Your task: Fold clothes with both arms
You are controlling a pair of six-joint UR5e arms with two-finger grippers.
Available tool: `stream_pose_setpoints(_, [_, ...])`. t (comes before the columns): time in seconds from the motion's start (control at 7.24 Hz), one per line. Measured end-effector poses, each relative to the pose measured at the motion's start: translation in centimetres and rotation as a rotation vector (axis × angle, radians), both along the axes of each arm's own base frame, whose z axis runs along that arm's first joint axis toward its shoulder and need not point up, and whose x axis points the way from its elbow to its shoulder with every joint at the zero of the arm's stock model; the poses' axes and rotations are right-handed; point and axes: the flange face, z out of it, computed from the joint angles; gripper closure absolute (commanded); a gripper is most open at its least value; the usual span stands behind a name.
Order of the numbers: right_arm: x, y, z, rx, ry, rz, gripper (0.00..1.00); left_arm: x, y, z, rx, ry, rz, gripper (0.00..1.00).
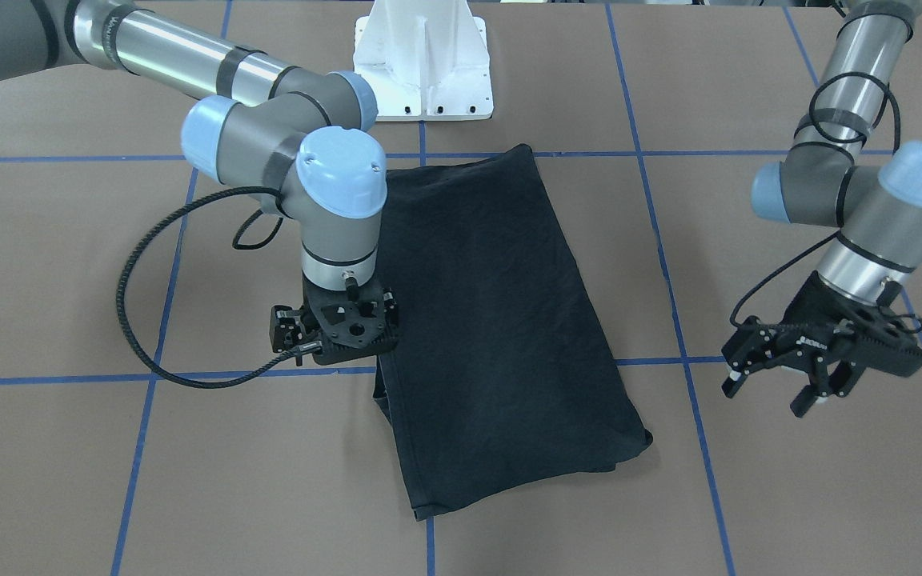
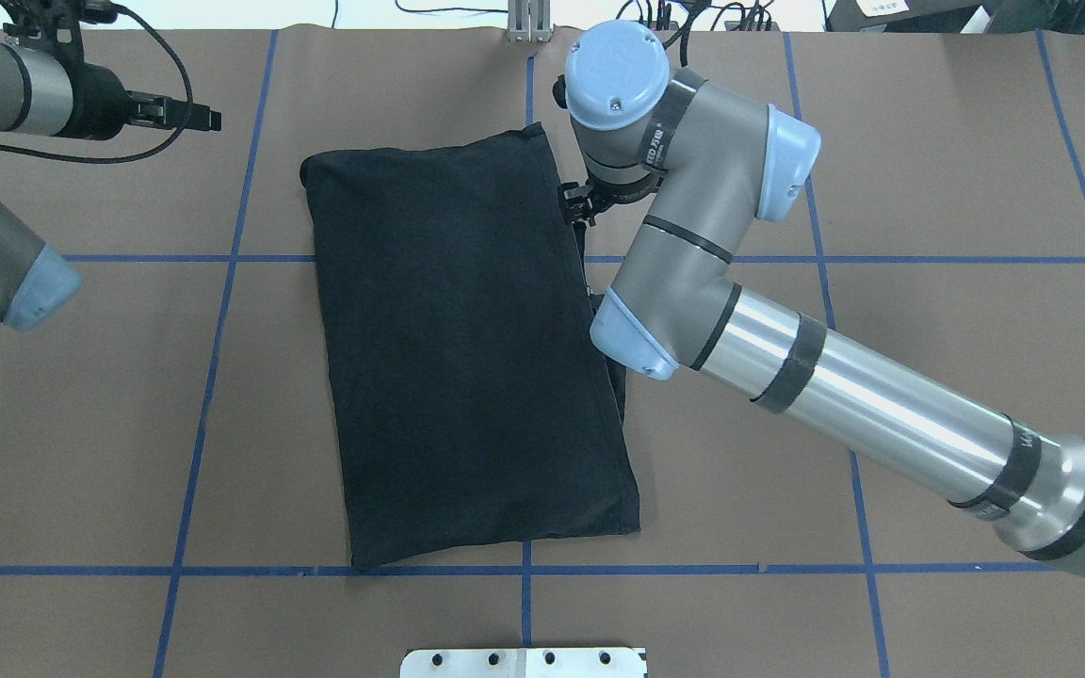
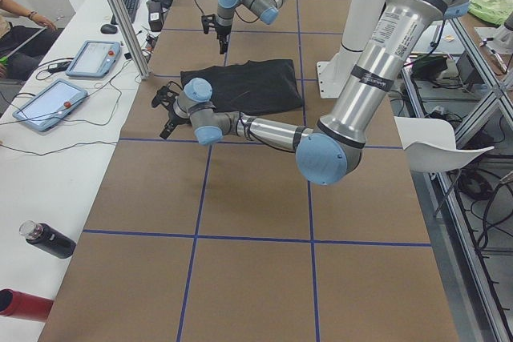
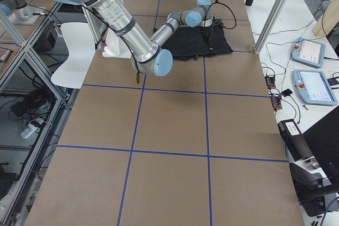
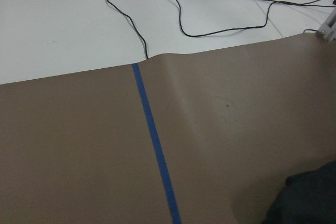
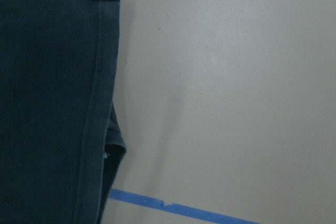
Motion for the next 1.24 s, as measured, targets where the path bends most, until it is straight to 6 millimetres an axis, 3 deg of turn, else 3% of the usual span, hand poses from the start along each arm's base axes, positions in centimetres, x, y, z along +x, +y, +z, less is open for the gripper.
stream_pose_setpoints(0.28, [5.6,4.4,2.1,0.037,-0.059,0.001,0.00,1.7,7.6,-3.8,-0.073,0.089,0.040,0.00])
stream_pose_setpoints(0.55, [10.8,9.6,3.3,0.048,-0.120,0.026,0.00,5.3,16.8,-7.8,-0.166,0.147,0.061,0.00])
stream_pose_setpoints(0.83, [11.6,13.3,3.6,0.016,-0.198,0.090,0.00,10.3,24.7,-8.6,-0.264,0.167,0.055,0.00])
stream_pose_setpoints(1.24, [11.3,14.7,4.4,0.030,-0.256,0.115,0.00,16.4,33.5,-6.1,-0.313,0.107,0.036,0.00])
